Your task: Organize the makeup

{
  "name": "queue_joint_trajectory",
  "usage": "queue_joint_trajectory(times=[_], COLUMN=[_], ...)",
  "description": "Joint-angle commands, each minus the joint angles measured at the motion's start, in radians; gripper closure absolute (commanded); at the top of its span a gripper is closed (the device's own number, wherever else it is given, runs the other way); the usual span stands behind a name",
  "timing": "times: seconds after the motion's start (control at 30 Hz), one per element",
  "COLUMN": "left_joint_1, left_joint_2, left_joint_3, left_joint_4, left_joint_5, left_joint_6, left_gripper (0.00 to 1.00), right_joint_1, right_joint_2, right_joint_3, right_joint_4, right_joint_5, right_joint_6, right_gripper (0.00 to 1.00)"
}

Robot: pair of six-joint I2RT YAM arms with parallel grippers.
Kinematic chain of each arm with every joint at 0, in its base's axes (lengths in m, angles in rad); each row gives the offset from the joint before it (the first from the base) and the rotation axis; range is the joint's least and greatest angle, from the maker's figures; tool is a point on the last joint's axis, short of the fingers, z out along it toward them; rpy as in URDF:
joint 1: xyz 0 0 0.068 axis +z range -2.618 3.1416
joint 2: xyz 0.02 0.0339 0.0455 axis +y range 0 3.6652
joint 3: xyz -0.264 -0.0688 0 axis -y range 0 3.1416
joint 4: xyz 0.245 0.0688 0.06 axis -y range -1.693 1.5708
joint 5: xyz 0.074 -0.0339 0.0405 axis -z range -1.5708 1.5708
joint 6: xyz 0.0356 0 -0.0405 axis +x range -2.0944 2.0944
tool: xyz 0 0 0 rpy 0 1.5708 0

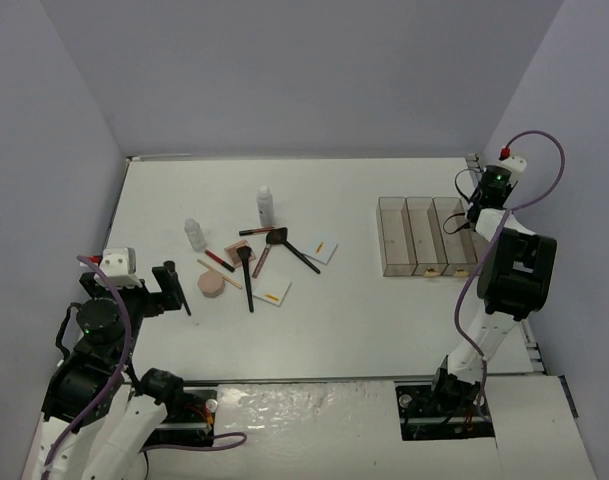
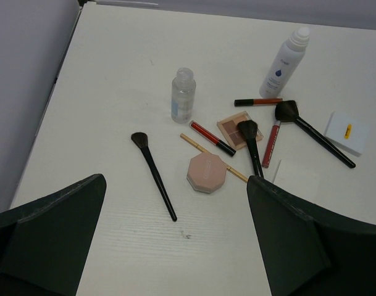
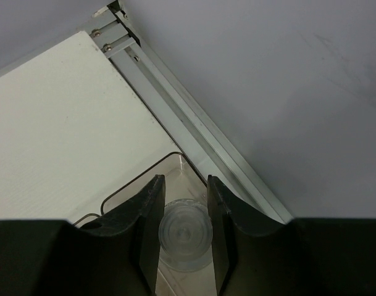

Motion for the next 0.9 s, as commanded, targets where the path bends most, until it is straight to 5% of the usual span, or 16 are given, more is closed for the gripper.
queue_joint_trajectory(times=[0.0, 0.27, 0.4, 0.53, 0.73, 0.87], left_joint_1=[-0.003, 0.001, 0.005, 0.006, 0.007, 0.009], left_joint_2=[0.051, 0.062, 0.065, 0.068, 0.069, 0.074], left_joint_3=[0.012, 0.016, 0.013, 0.013, 0.013, 0.014], left_joint_4=[0.065, 0.062, 0.068, 0.067, 0.067, 0.067], left_joint_5=[-0.007, -0.009, -0.002, 0.0, 0.001, 0.005], left_joint_6=[0.016, 0.015, 0.015, 0.016, 0.012, 0.012], left_gripper=[0.03, 0.03, 0.03, 0.03, 0.03, 0.03], right_joint_1=[-0.023, -0.029, -0.029, -0.028, 0.063, 0.196], right_joint_2=[-0.017, 0.013, 0.032, 0.026, -0.093, -0.174], right_joint_3=[0.0, -0.038, -0.041, -0.049, 0.038, 0.119], right_joint_4=[0.199, 0.283, 0.267, 0.255, 0.121, 0.027], right_joint_5=[-0.051, -0.124, -0.149, -0.17, -0.169, -0.117], right_joint_6=[0.016, 0.012, -0.011, -0.037, -0.056, -0.107], right_gripper=[1.0, 1.0, 0.87, 0.68, 0.12, 0.0])
